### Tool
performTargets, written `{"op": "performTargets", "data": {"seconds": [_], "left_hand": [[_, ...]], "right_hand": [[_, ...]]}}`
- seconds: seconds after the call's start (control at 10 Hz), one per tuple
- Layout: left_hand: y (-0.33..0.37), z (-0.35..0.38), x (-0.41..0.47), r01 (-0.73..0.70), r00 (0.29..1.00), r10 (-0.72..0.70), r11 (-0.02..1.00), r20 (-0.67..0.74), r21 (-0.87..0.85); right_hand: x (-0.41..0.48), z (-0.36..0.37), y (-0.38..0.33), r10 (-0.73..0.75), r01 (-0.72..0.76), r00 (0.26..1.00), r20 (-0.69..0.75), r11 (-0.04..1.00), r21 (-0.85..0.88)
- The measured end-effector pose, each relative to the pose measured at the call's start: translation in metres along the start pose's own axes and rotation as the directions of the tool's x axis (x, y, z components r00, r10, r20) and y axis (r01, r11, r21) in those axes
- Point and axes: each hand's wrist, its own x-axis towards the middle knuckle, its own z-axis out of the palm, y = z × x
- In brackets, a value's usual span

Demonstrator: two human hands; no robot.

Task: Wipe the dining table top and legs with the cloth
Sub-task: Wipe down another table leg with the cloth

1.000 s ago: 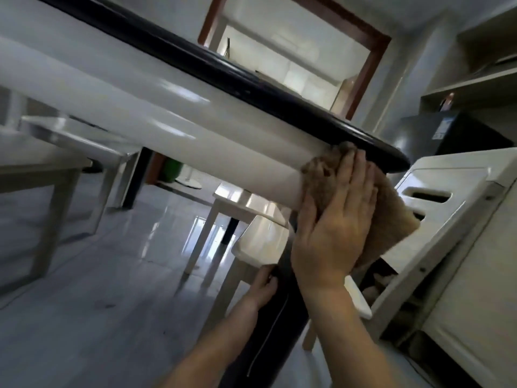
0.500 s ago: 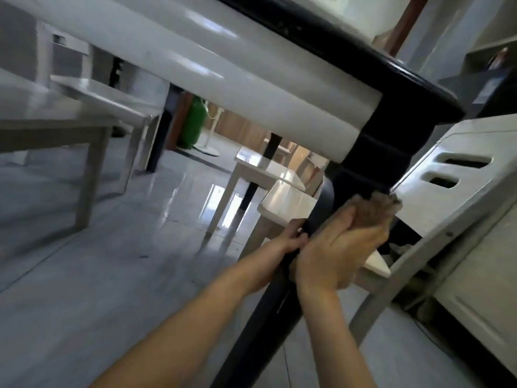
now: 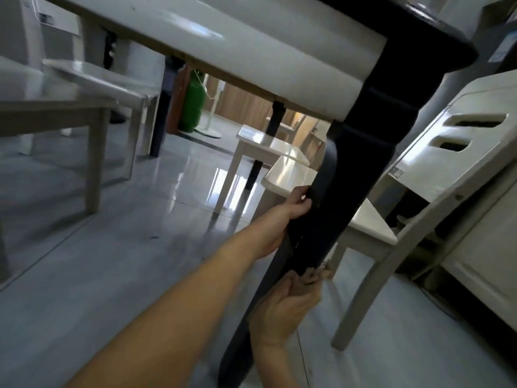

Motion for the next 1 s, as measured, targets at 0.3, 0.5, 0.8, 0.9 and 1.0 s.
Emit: {"op": "performTargets", "data": {"seconds": [0.3, 0.5, 0.8, 0.9, 1.0], "left_hand": [[-0.003, -0.002, 0.001, 0.012, 1.0, -0.012, 1.0, 0.012, 0.0], [-0.003, 0.0, 0.0, -0.015, 0.999, 0.016, 1.0, 0.037, -0.024], [-0.009, 0.008, 0.002, -0.059, 0.997, 0.059, 0.998, -0.051, -0.01], [-0.009, 0.011, 0.0, -0.07, 0.993, 0.068, 0.997, -0.099, -0.019], [-0.009, 0.016, -0.003, -0.073, 0.992, 0.067, 0.996, -0.102, -0.058]], "right_hand": [[0.08, -0.015, -0.178, -0.38, 0.438, 0.851, -0.361, 0.894, 0.09], [0.012, -0.009, -0.075, -0.313, 0.346, 0.918, -0.243, 0.932, 0.111], [0.052, -0.025, -0.143, -0.152, 0.228, 0.963, -0.223, 0.899, 0.373], [0.093, -0.038, -0.192, -0.236, 0.309, 0.944, -0.231, 0.878, 0.365], [0.082, -0.032, -0.166, -0.323, 0.379, 0.915, -0.241, 0.893, 0.242]]}}
